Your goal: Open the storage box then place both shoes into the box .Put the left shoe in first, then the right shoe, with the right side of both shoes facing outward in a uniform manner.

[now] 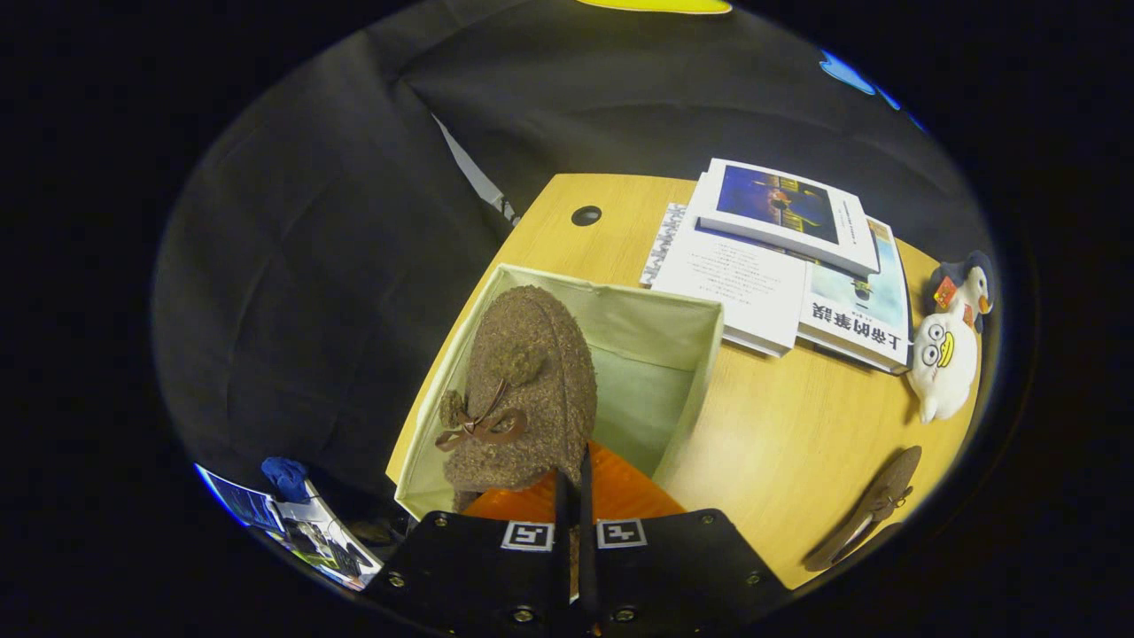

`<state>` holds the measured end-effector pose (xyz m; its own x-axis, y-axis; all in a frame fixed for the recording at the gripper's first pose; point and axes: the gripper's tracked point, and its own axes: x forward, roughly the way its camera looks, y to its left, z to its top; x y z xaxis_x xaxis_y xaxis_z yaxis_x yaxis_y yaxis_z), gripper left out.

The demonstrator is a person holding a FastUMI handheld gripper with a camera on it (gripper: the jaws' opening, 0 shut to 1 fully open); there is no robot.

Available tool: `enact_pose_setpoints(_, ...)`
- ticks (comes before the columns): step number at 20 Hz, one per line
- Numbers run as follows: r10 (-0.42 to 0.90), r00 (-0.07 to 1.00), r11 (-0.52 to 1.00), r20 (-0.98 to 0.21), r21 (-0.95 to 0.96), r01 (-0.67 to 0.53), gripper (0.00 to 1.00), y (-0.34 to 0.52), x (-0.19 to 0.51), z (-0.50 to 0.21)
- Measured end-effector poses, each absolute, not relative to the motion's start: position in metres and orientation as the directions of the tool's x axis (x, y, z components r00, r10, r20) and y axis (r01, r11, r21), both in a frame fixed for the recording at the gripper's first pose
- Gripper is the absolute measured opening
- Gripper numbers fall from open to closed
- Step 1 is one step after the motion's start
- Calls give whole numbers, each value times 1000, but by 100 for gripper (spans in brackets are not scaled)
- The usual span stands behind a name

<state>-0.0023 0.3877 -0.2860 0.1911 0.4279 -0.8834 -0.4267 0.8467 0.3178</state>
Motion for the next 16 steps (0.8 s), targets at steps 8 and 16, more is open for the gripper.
enact_pose_setpoints(8, 442, 189, 829, -877, 318, -460, 53, 404, 1, -306)
enact_pose_setpoints(16, 498, 263, 829, -826, 365, -425, 97, 367, 16, -255)
